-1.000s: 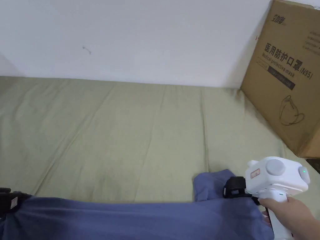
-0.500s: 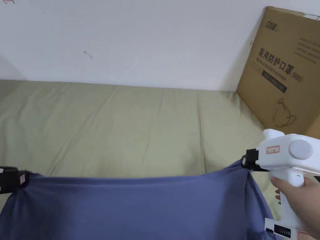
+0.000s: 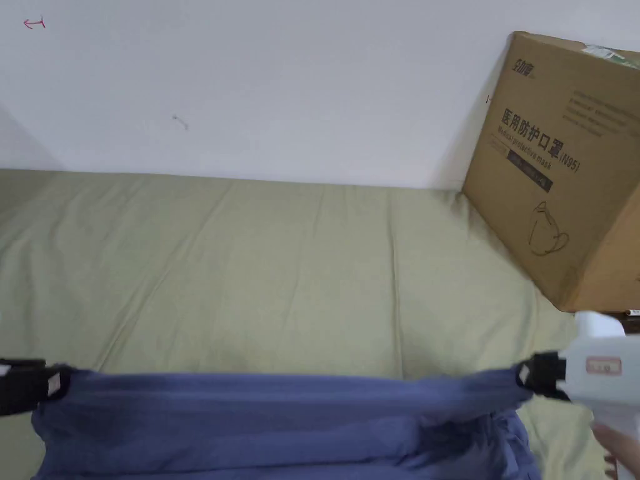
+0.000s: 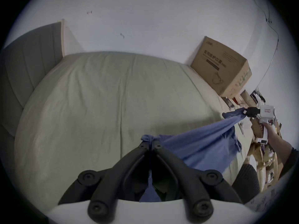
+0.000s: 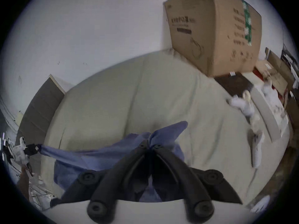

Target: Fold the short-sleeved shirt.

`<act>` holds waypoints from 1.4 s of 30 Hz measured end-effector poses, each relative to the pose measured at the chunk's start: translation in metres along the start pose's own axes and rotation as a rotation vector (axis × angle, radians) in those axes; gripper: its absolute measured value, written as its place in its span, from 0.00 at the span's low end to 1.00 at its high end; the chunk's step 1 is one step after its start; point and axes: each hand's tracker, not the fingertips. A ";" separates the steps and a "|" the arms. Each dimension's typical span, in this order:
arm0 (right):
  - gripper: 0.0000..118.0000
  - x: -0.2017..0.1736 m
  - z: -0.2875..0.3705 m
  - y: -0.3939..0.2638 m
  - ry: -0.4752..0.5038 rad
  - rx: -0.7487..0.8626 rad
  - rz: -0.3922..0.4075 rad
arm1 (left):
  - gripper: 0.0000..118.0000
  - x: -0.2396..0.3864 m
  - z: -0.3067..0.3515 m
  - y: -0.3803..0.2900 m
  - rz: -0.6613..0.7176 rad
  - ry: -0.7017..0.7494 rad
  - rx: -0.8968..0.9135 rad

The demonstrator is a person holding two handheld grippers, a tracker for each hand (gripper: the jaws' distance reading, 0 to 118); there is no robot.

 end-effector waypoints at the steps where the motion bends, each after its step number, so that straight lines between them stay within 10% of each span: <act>1: 0.00 0.008 0.001 -0.017 0.006 -0.037 -0.015 | 0.00 -0.001 0.002 -0.014 -0.001 -0.011 -0.029; 10: 0.05 0.048 -0.005 -0.121 -0.022 -0.149 -0.072 | 0.10 -0.004 0.012 -0.116 0.011 -0.036 -0.137; 11: 0.15 0.047 -0.002 -0.121 -0.056 -0.109 -0.077 | 0.25 0.000 0.016 -0.119 0.012 -0.042 -0.136; 13: 0.66 0.044 0.007 -0.117 -0.134 -0.071 -0.056 | 0.87 0.002 0.024 -0.115 0.000 0.001 -0.123; 15: 0.99 0.041 0.018 -0.109 -0.116 -0.050 -0.039 | 1.00 0.006 0.039 -0.106 0.015 -0.005 -0.085; 28: 0.98 -0.100 0.130 -0.071 0.104 0.698 0.216 | 0.91 0.145 0.107 -0.039 -0.146 0.255 0.590; 30: 0.96 -0.123 0.126 -0.069 0.114 0.735 0.230 | 0.62 0.166 0.102 -0.038 -0.159 0.239 0.644; 32: 0.65 -0.139 0.123 -0.069 0.125 0.757 0.227 | 0.12 0.184 0.092 -0.035 -0.159 0.248 0.652; 33: 0.11 -0.146 0.118 -0.067 0.106 0.762 0.236 | 0.02 0.191 0.089 -0.036 -0.177 0.261 0.673; 34: 0.00 -0.152 0.117 -0.067 0.037 0.763 0.269 | 0.01 0.198 0.087 -0.036 -0.193 0.255 0.689; 42: 0.00 -0.160 0.108 -0.068 0.040 0.730 0.248 | 0.01 0.214 0.079 -0.039 -0.178 0.247 0.699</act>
